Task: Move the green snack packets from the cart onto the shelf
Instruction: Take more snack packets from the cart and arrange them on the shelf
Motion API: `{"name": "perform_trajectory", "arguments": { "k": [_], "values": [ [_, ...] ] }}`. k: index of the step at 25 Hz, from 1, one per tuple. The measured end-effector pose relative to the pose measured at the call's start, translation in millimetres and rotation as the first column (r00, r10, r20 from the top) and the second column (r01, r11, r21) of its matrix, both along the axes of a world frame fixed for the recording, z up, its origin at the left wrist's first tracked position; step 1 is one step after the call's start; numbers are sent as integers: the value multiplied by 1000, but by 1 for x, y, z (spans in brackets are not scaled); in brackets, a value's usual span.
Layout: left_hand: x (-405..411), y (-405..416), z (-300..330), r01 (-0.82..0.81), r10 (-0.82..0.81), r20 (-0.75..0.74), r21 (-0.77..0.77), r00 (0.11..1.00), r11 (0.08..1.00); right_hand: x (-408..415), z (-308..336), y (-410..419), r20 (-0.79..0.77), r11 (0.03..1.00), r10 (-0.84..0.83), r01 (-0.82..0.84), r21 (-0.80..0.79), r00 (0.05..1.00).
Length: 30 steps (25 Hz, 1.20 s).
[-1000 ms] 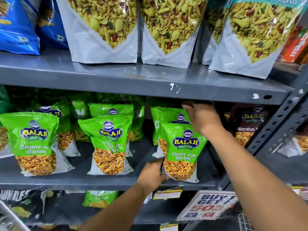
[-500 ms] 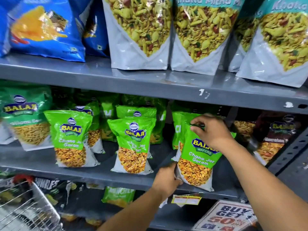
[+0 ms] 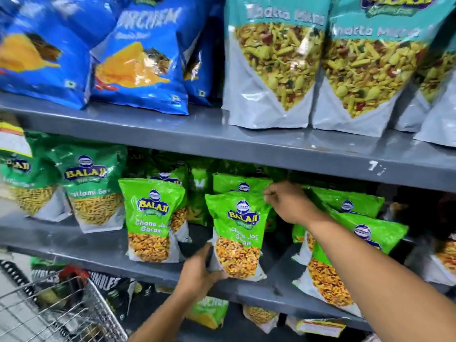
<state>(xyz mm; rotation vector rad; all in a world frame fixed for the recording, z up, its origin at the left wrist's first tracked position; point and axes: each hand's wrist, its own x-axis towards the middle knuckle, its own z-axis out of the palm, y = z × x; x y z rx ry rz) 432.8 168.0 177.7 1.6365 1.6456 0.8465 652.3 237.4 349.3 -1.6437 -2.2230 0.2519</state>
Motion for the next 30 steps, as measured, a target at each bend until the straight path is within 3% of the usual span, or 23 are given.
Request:
{"name": "perform_trajectory", "arguments": {
  "k": [6,10,12,16,19,22,24,25,27,30],
  "values": [
    [-9,14,-3,76,-72,-87,42,994,996,-2,-7,-20,85,955,-216,193,224,973],
    [-13,21,-13,132,-132,-7,-2,991,991,-71,-2,-8,223,981,20,-63,186,975],
    [-14,20,-17,149,-149,38,11,988,989,-96,-3,1,272,980,40,-90,175,961],
    [-18,26,-12,119,-119,50,18,992,993,-93,-15,1,130,917,-146,85,391,981],
    [-19,17,-9,137,-136,-27,18,990,990,-102,-10,1,130,918,-204,144,369,970],
    [-39,-17,-18,98,-104,14,227,994,969,-128,8,1,97,961,8,-34,274,995],
    [-78,-30,-30,-156,151,51,503,987,850,-150,11,3,101,967,165,-182,181,981],
    [-102,-29,-31,-281,283,84,559,955,780,-161,8,3,92,970,205,-215,111,974],
    [-146,-20,-22,-362,369,82,472,926,804,-176,4,5,20,976,216,-216,12,976],
    [-181,6,-6,-154,154,20,248,988,956,-180,4,9,-82,984,178,-175,36,981]
  ]
}}
